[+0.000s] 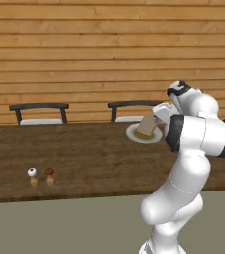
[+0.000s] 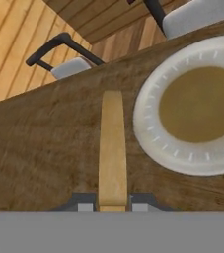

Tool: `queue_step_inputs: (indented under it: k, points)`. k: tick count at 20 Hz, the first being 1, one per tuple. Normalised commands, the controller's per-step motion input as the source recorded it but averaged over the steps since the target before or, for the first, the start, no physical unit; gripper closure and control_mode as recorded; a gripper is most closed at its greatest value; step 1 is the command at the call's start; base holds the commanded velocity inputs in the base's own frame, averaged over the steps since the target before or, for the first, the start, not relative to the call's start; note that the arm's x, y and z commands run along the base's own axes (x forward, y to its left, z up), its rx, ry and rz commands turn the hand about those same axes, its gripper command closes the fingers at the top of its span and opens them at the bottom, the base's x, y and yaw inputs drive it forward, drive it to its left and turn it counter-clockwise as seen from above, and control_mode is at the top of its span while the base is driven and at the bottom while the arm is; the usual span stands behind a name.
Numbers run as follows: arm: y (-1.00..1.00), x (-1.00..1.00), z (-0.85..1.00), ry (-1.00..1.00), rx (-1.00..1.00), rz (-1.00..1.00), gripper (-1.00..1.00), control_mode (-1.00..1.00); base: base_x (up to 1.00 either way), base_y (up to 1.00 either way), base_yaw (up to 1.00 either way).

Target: Start the toaster. Once the lever pops up, take the bread to the plate on the dining counter.

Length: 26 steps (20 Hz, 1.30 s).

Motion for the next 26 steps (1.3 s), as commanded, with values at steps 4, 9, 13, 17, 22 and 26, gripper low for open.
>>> queue_step_inputs:
  k: [4,9,13,17,22,26]
  points:
    - [0.0,0.08,-0.15,0.0,-0.03,0.0,1.0,-1.0,0.0,0.0,0.0]
    - [0.0,0.22,-0.19,0.0,-0.03,0.0,1.0,-1.0,0.0,0.0,0.0]
    - [0.0,0.21,-0.18,-0.02,-0.02,0.0,1.0,-1.0,0.0,0.0,0.0]
    - [0.0,0.25,-0.2,-0.01,-0.01,0.0,1.0,-1.0,0.0,0.0,0.0]
    - [0.0,0.29,-0.18,-0.02,0.0,0.0,1.0,-1.0,0.0,0.0,0.0]
    - [0.0,0.19,-0.21,-0.03,0.0,0.0,1.0,-1.0,0.0,0.0,0.0]
